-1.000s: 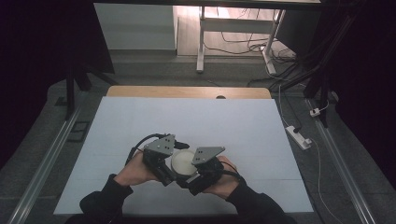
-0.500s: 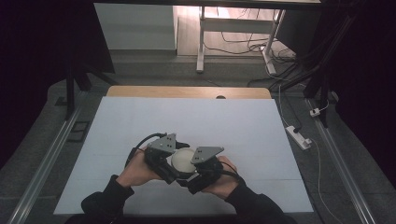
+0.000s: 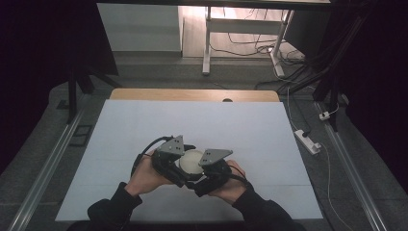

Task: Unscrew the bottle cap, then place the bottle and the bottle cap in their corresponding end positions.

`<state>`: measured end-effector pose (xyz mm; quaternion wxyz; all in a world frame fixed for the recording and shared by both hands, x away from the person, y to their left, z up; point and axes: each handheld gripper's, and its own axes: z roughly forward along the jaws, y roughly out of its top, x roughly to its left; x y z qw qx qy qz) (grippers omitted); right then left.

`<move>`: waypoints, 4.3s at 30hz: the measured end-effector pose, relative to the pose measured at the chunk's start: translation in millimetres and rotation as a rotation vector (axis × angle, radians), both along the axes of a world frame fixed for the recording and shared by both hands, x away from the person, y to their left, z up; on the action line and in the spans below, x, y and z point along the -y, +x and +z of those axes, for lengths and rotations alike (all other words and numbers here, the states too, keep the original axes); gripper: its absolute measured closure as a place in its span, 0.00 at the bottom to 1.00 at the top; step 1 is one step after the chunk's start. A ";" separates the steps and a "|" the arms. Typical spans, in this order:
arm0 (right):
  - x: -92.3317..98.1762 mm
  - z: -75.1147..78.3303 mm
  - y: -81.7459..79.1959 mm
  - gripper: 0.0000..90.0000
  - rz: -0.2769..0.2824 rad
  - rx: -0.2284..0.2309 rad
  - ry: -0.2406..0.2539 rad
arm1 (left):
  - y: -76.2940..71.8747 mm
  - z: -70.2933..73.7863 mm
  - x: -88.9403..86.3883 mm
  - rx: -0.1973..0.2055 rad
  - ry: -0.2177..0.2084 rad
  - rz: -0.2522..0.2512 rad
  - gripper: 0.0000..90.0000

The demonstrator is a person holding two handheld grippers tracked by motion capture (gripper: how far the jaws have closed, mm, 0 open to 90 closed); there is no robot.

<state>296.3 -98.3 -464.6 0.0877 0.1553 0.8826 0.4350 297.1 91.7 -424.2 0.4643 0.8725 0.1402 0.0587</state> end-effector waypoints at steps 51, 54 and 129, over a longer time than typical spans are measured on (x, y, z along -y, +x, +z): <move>31.1 -1.0 26.7 0.07 -0.158 0.017 0.026 | -11.0 -4.4 -35.7 0.015 -0.059 0.066 0.09; 32.1 -1.2 30.0 0.07 -0.170 0.017 0.026 | -11.9 -5.0 -35.8 0.017 -0.060 0.063 0.09; -6.6 -22.6 118.3 0.07 -0.291 0.027 0.005 | 5.0 -99.5 13.8 0.012 0.075 0.002 0.09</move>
